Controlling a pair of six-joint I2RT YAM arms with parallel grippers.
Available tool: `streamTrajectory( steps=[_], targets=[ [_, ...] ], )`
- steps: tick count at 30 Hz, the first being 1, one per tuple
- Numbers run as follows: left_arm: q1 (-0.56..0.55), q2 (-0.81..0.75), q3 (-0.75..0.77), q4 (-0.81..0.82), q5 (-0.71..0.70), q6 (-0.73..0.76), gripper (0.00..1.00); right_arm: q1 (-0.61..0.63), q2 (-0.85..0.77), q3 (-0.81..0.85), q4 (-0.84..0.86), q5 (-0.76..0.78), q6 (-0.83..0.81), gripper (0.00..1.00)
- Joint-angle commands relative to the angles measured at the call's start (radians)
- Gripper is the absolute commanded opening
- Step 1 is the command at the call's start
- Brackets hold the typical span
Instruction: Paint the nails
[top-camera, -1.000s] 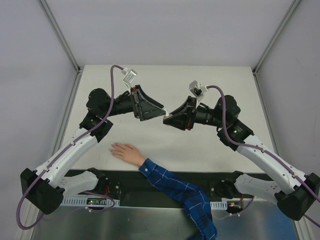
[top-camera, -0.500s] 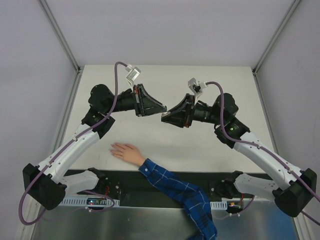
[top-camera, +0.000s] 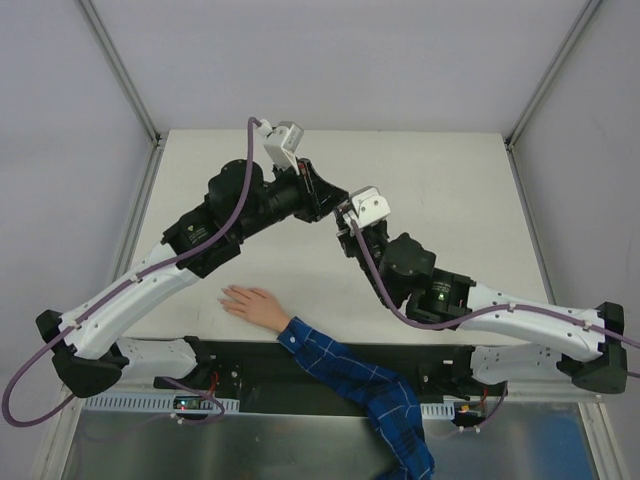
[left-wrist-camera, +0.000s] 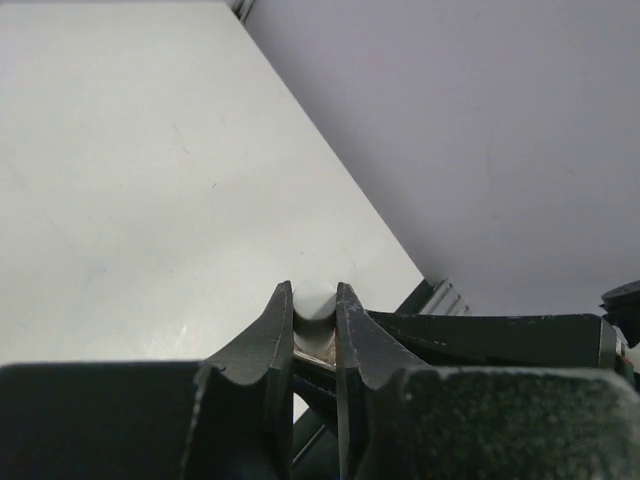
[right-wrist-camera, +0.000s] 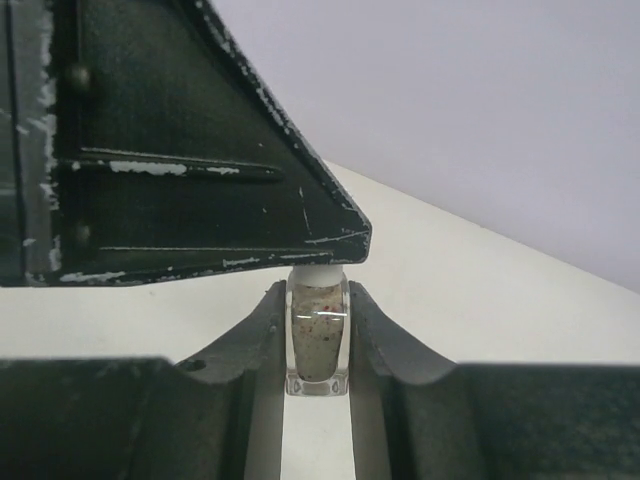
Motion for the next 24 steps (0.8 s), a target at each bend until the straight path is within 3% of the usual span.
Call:
streamTrajectory(
  steps=[1,2,4,6,8,11,12,15,18,24],
  targets=[
    [-0.013,0.031,0.031,-0.005,-0.023,0.001,0.05,0.0,-0.066,-0.033,0.001,-0.176,-0.06,0.0],
    [-0.011,0.023,0.025,0.018,0.032,0.015,0.25,-0.019,-0.077,-0.031,-0.029,-0.224,-0.006,0.0],
    [-0.008,-0.008,0.008,0.046,0.113,0.047,0.5,-0.086,-0.105,-0.019,-0.122,-0.41,0.047,0.0],
    [-0.002,-0.046,-0.021,0.093,0.214,0.079,0.71,-0.146,-0.118,-0.019,-0.164,-0.561,0.096,0.0],
    [-0.002,-0.069,-0.042,0.109,0.256,0.101,0.8,-0.166,-0.14,-0.017,-0.22,-0.628,0.115,0.0],
    [0.033,-0.101,-0.074,0.146,0.391,0.112,0.81,-0.247,-0.177,-0.027,-0.262,-0.868,0.183,0.0],
    [0.049,-0.114,-0.088,0.164,0.423,0.091,0.8,-0.313,-0.184,-0.031,-0.257,-1.029,0.206,0.0],
    [0.119,-0.137,-0.168,0.319,0.6,0.008,0.78,-0.426,-0.194,-0.042,-0.245,-1.291,0.312,0.0],
    [0.168,-0.129,-0.217,0.443,0.723,-0.067,0.74,-0.534,-0.197,-0.08,-0.132,-1.499,0.436,0.0],
    [0.184,-0.074,-0.225,0.545,0.821,-0.135,0.72,-0.608,-0.177,-0.108,0.025,-1.639,0.589,0.0]
  ],
)
